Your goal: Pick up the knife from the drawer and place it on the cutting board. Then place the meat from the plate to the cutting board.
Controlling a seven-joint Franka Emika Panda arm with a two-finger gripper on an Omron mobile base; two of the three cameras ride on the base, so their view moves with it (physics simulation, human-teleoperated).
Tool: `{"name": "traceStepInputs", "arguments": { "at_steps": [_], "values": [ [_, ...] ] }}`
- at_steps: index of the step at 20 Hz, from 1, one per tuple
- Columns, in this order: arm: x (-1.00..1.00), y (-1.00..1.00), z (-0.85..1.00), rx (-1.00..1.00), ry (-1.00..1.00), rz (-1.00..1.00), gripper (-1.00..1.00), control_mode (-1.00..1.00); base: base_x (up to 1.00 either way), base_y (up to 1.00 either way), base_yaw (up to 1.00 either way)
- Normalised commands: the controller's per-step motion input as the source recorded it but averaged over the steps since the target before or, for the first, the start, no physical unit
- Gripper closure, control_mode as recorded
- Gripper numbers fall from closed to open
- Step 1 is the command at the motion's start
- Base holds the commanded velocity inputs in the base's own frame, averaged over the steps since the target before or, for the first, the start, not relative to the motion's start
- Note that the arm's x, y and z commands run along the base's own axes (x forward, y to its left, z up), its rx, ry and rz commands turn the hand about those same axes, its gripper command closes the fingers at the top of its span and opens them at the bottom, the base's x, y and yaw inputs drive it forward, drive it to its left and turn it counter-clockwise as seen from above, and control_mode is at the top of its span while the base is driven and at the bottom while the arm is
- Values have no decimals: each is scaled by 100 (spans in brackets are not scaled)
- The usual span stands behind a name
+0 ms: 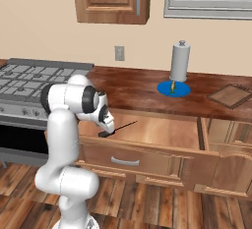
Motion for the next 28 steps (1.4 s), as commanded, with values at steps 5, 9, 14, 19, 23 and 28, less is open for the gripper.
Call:
{"name": "traceStepInputs", "arguments": {
  "at_steps": [5,9,14,19,23,28],
  "values": [
    [25,0,-9,0,-1,0,-100,-100,0,0,0],
    [25,0,-3,0,0,0,-100,-100,0,0,0],
    [18,0,-4,0,0,0,-100,-100,0,0,0],
    [19,0,-11,0,0,0,-100,-100,0,0,0],
    [28,0,-24,0,0,0,-100,-100,0,0,0],
    [32,0,-34,0,0,0,-100,-100,0,0,0]
  ]
}}
